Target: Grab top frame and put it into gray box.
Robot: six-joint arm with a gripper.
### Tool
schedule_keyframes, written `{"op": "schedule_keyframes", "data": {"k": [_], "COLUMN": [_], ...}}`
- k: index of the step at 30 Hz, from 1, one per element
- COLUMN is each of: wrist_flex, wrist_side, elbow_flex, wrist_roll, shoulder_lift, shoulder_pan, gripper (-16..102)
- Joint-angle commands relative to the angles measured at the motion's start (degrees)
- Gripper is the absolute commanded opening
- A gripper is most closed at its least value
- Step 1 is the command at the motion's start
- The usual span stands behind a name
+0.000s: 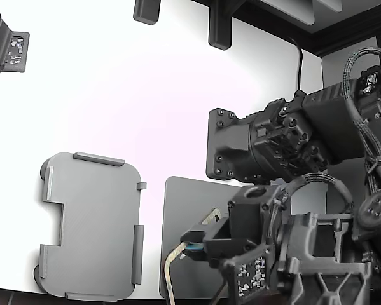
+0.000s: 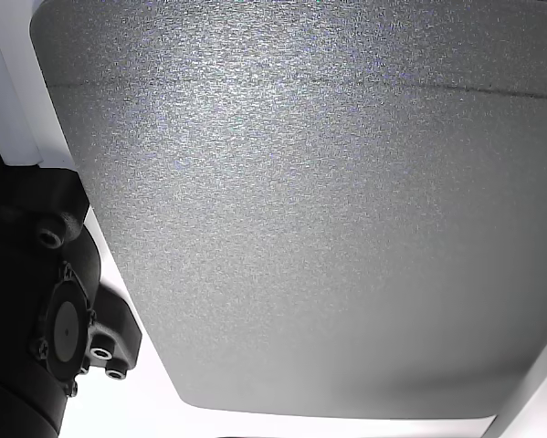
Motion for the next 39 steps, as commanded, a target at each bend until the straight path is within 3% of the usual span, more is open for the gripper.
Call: {"op": "schedule_keyframes", "data": {"k": [1,8,11,18,23,33,39], "wrist_flex": [1.4,1.4,1.5,1.6,1.6,1.6,1.7], "wrist_side": [-2.5,-1.7,-1.0,-6.1,-9.3,-22.1,-24.6], "elbow_flex": [-3.4,-2.5,-2.7,-5.1,-6.5,-6.4,-6.4], "wrist_roll": [9.2,60.1,70.1,89.5,97.3,99.1,98.2], "shoulder_lift": [-0.5,-2.6,-4.4,-9.6,-11.8,-15.2,-16.9], "shoulder_pan": [-5.8,-9.8,-10.6,-13.5,-14.9,-18.9,-20.3], "gripper": [-14,-13,-13,-12,-12,-12,-12]}}
